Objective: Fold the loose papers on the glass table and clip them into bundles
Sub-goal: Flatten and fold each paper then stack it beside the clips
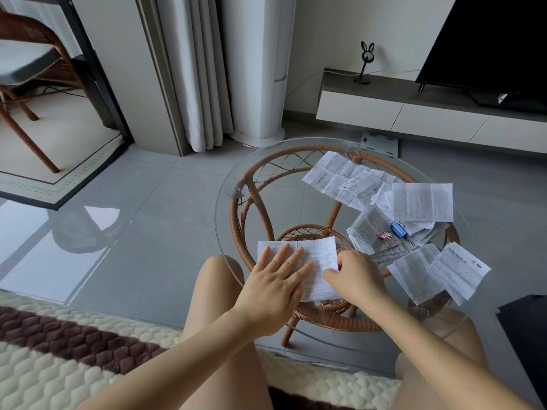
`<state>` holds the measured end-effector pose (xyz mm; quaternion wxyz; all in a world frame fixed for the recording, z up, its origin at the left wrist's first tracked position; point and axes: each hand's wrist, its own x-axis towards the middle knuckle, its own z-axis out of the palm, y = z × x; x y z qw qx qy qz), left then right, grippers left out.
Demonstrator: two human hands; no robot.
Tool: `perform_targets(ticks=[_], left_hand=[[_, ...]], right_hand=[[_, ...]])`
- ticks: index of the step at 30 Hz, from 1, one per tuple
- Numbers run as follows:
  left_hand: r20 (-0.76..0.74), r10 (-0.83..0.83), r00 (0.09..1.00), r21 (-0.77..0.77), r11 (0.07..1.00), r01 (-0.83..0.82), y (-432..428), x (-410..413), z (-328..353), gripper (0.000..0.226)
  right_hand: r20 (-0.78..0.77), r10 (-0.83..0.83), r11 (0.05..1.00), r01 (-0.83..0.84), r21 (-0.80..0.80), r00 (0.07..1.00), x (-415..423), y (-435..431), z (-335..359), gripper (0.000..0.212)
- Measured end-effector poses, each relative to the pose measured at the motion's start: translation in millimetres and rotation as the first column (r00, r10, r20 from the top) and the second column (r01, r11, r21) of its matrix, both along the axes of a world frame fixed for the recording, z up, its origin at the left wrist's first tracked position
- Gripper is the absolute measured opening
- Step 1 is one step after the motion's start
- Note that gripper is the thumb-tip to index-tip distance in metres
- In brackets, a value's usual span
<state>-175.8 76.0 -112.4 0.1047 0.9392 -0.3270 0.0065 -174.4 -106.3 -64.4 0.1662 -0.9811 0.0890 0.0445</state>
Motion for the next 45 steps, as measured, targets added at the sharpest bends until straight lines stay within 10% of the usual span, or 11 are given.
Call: perform_targets(ticks=[10,12,16,45], left_hand=[[0.026,0.016,1.0,0.061,0.998,-0.018,-3,-2,1,0.058],[0.019,0.025,1.0,0.06,0.998,-0.026,-4,-3,-1,0.059],[0.054,0.021,0.998,0.084,0.996,-0.026,-2,-2,-2,0.057],[0.108,-0.178,0.978,0.186,0.97,0.156,71,-13,7,0.053]], right_hand=[[0.01,-0.032,0.997,0.031,0.077,0.999,-6,2,2,0.033],[0.14,-0.041,0.999,0.043,-0.007,0.989,-17,7,4,0.018],[0.46,0.078,0.97,0.04,-0.242,0.884,-42,24,-17,0.054],[0.509,-0.041,0.983,-0.057,0.175,0.86,-56,-9,-50,0.059]])
